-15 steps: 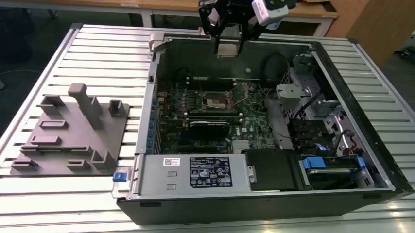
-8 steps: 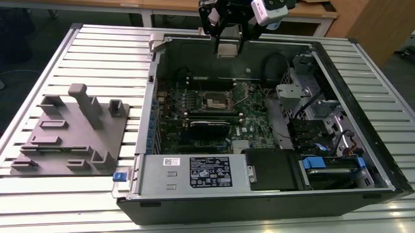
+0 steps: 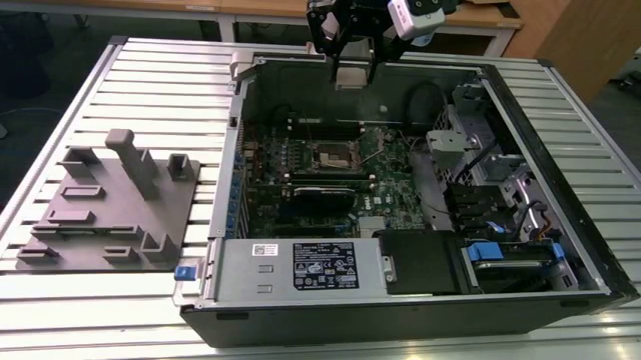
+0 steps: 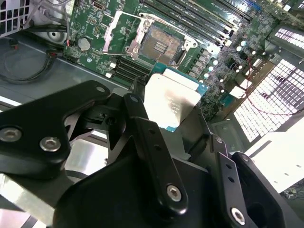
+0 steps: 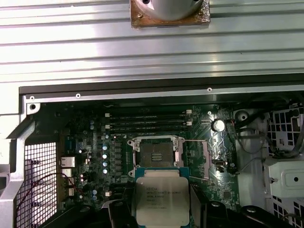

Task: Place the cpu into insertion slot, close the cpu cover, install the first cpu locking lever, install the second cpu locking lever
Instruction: 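Place the cpu into insertion slot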

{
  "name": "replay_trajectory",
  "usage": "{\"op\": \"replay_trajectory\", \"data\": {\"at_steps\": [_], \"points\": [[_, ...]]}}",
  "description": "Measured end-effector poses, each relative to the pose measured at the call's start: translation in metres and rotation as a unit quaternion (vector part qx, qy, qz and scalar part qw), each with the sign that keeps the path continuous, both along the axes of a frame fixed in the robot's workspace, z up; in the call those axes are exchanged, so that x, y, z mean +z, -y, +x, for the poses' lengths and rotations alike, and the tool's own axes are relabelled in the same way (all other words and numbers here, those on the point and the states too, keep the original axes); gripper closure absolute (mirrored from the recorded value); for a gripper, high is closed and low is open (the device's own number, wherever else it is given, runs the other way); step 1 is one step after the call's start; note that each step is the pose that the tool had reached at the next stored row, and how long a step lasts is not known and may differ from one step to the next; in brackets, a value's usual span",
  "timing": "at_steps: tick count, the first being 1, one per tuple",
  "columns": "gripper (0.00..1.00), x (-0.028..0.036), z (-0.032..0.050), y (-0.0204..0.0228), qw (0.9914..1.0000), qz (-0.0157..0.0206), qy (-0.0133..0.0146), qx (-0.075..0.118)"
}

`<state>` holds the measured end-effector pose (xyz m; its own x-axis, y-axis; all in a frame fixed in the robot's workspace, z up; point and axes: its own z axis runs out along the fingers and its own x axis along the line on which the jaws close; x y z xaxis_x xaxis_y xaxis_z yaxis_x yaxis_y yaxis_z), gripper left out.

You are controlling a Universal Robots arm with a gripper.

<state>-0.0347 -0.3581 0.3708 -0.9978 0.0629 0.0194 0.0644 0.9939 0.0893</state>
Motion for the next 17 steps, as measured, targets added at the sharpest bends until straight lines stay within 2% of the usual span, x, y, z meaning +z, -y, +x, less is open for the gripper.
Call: {"op": "replay_trajectory", "data": {"at_steps": [8, 17], "points": [[0.46, 0.0, 0.0, 0.0, 1.0, 0.0, 0.0, -0.003], [0.46, 0.0, 0.0, 0.0, 0.99972, 0.0, -0.0001, -0.024]]}}
